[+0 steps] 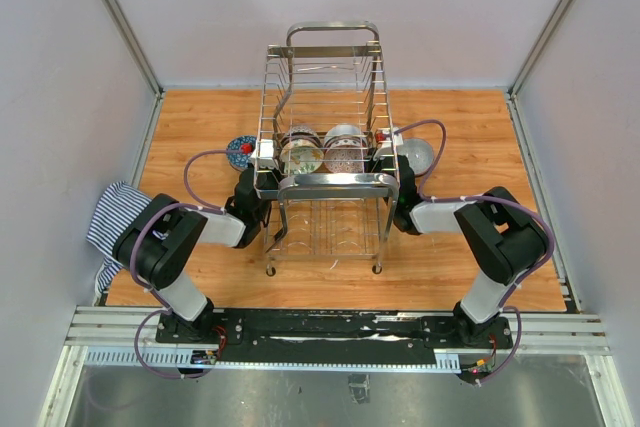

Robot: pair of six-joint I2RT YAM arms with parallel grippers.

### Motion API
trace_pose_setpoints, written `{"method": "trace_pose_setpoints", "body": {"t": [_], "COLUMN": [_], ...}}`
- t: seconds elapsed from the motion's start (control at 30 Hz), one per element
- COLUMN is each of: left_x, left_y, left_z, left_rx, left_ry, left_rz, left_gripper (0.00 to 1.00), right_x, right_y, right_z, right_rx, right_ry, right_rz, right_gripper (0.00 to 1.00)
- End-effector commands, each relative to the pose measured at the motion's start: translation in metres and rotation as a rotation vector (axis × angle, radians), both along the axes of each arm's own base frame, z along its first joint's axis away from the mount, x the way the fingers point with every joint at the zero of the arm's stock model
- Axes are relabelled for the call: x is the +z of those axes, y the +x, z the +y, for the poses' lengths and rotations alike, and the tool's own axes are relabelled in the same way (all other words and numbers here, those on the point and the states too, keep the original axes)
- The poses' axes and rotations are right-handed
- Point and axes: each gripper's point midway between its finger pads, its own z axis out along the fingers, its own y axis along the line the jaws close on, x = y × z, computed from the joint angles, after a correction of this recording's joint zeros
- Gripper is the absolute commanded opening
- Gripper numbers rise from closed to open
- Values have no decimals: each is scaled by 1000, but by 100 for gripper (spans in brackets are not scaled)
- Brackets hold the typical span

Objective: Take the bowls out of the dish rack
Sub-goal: Pick up the bowl from the dish rack.

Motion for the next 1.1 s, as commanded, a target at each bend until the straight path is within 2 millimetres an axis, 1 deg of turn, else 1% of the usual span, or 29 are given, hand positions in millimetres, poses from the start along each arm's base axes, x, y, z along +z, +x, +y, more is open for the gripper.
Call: {"method": "trace_pose_setpoints", "body": {"t": [0.0,0.53,0.63,0.7,1.07], "left_x": [51,56,54,54,57], "left_y": [6,8,9,7,9], "left_z": [-12,-14,-17,-15,-16], "left_rx": [-20,-24,-31,-24,-23], "left_ry": [-103,-104,-101,-111,-106], "left_rz": [-164,-168,-155,-157,-167], "left_gripper": [0,0,0,0,0], "right_x": [35,42,43,43,44], "right_y": [3,7,5,4,6], "right_z": [7,8,6,4,3], "right_rx": [2,-3,-7,-9,-23], "right_ry": [55,65,64,56,56], "right_rz": [-112,-140,-143,-145,-156], "right_gripper": [1,1,1,1,1]}}
